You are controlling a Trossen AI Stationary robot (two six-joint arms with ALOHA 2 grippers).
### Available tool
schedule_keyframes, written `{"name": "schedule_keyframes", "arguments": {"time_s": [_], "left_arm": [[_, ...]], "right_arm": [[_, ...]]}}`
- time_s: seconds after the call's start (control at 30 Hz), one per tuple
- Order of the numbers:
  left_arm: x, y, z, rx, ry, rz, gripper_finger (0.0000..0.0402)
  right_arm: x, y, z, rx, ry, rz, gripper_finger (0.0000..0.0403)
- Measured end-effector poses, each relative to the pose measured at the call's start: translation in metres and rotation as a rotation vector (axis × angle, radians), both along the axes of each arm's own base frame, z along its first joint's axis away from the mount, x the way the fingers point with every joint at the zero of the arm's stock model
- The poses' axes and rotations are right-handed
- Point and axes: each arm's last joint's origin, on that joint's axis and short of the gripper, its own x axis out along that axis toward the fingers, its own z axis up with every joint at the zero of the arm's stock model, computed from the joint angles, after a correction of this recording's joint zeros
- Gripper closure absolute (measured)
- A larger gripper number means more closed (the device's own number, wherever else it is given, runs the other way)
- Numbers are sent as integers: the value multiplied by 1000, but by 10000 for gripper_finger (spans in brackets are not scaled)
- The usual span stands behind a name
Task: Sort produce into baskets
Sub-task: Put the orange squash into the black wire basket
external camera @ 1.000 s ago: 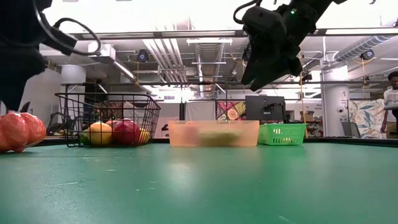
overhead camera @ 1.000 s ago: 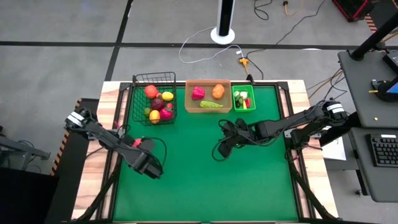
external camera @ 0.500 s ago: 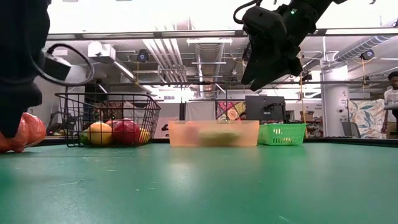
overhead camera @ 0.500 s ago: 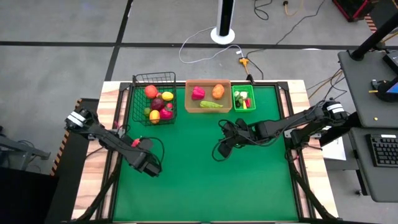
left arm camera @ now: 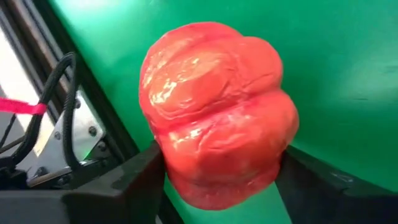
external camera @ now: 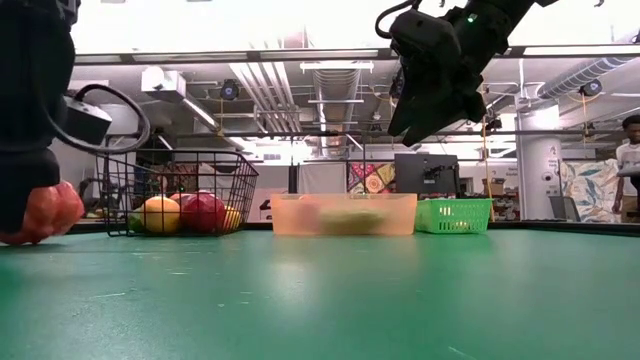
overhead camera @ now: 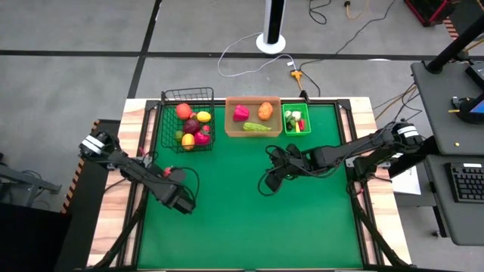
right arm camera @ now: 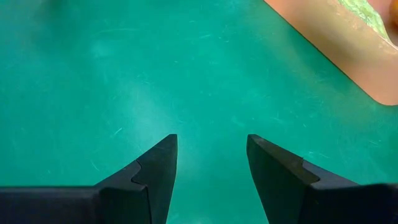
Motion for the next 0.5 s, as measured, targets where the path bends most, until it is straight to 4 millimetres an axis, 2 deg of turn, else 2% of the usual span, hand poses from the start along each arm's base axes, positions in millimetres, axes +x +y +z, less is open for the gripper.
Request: {"name": "schedule_keyframes", "arguments": {"time_s": [0.13,0.27,0.4,0.5], "left_arm": [[7,-4,7,-32,-12,-40,179],[17,-13,22,-120,-26,-109,181],[28,-24,51,-162,-144,-233,180],[35,-29,81,-121,-314,-339,182]], "right_arm": [[0,0,0,-1,1,1,218],[0,0,0,-10,5,13,218],[1,1,1,-34,2,48,218],[5,5,4,-72,-37,113,218]]}}
